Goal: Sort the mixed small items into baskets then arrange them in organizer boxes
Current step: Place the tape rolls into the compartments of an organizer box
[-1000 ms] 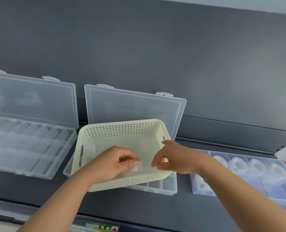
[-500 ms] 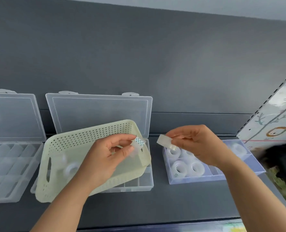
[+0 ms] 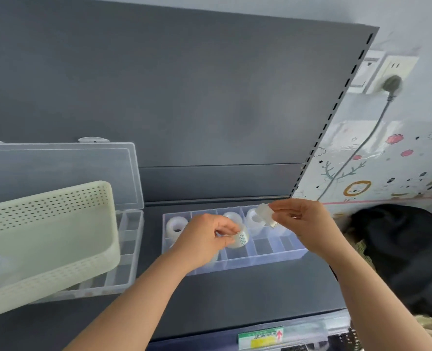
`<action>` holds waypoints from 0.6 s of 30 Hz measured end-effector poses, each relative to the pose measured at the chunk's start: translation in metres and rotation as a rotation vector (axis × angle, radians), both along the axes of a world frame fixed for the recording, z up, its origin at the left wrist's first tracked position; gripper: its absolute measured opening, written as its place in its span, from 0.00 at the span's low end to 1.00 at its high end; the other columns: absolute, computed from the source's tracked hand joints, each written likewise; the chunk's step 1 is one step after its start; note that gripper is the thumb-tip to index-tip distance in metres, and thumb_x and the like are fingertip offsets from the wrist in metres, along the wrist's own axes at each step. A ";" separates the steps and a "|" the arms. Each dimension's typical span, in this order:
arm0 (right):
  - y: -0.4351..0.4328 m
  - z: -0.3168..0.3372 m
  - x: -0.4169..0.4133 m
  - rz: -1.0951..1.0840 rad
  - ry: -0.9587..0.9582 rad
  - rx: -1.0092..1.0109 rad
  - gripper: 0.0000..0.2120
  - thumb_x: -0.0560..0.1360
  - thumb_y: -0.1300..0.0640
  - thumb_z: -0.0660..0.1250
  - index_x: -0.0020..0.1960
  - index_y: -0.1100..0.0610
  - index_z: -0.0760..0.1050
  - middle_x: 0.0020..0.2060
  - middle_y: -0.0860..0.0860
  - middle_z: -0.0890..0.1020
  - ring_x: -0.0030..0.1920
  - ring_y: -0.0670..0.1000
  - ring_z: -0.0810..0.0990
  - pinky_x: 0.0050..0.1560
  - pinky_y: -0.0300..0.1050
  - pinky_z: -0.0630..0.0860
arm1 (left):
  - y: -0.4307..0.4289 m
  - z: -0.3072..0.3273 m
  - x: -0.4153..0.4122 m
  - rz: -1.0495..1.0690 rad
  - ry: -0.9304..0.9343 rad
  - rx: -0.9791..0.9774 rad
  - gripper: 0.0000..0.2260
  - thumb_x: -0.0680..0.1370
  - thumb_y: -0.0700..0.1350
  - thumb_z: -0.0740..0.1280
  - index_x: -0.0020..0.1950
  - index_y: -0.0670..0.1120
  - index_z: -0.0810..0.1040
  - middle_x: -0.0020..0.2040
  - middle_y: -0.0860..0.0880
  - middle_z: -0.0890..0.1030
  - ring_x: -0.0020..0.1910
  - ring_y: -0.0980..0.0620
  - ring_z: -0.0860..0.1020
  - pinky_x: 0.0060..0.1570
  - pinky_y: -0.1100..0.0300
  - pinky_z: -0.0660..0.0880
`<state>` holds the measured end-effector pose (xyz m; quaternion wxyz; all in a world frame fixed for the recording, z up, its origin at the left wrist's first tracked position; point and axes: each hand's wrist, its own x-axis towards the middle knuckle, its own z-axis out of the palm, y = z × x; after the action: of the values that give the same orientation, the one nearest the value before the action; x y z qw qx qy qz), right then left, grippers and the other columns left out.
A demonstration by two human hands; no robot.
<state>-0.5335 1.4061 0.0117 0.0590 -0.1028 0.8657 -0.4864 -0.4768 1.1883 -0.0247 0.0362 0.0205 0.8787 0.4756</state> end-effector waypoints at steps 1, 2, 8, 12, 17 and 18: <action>0.005 -0.003 -0.003 0.005 0.000 -0.001 0.09 0.73 0.61 0.71 0.48 0.48 0.81 0.42 0.42 0.84 0.42 0.36 0.82 0.40 0.25 0.73 | 0.006 -0.005 -0.005 -0.008 -0.007 -0.034 0.10 0.74 0.41 0.71 0.52 0.53 0.83 0.47 0.58 0.84 0.43 0.67 0.79 0.43 0.73 0.72; 0.009 -0.005 -0.005 0.011 -0.005 -0.010 0.10 0.72 0.62 0.71 0.47 0.47 0.81 0.41 0.42 0.84 0.42 0.37 0.82 0.41 0.27 0.73 | 0.010 -0.011 -0.010 -0.017 -0.020 -0.065 0.10 0.74 0.40 0.71 0.52 0.53 0.83 0.47 0.58 0.83 0.44 0.66 0.79 0.44 0.73 0.71; 0.021 -0.017 -0.014 0.076 -0.044 -0.043 0.09 0.72 0.62 0.71 0.46 0.49 0.82 0.41 0.44 0.85 0.41 0.39 0.82 0.40 0.27 0.73 | 0.023 -0.030 -0.021 -0.092 -0.101 -0.255 0.10 0.73 0.42 0.72 0.53 0.51 0.82 0.48 0.58 0.83 0.49 0.62 0.79 0.53 0.62 0.77; 0.018 -0.024 -0.019 0.117 -0.060 -0.026 0.08 0.72 0.62 0.72 0.46 0.51 0.83 0.42 0.45 0.86 0.41 0.41 0.83 0.41 0.31 0.76 | 0.019 -0.034 -0.020 -0.063 -0.135 -0.195 0.13 0.73 0.43 0.72 0.57 0.52 0.81 0.49 0.59 0.82 0.47 0.63 0.78 0.48 0.72 0.73; -0.001 -0.036 -0.016 0.234 -0.060 0.032 0.10 0.71 0.63 0.73 0.43 0.47 0.82 0.40 0.40 0.84 0.41 0.38 0.82 0.44 0.27 0.74 | -0.003 -0.027 -0.005 0.144 0.016 -0.269 0.13 0.75 0.44 0.71 0.59 0.54 0.80 0.54 0.60 0.80 0.51 0.61 0.75 0.55 0.64 0.72; -0.007 -0.039 -0.015 0.277 -0.065 0.044 0.10 0.71 0.62 0.73 0.43 0.47 0.82 0.40 0.39 0.84 0.43 0.37 0.82 0.47 0.28 0.74 | -0.009 -0.029 -0.001 0.170 0.028 -0.323 0.14 0.75 0.45 0.70 0.60 0.54 0.79 0.56 0.59 0.78 0.53 0.60 0.74 0.56 0.63 0.71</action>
<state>-0.5487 1.3992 -0.0272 0.1560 -0.2041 0.8512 -0.4577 -0.4780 1.1791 -0.0532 -0.0137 -0.0531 0.9426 0.3293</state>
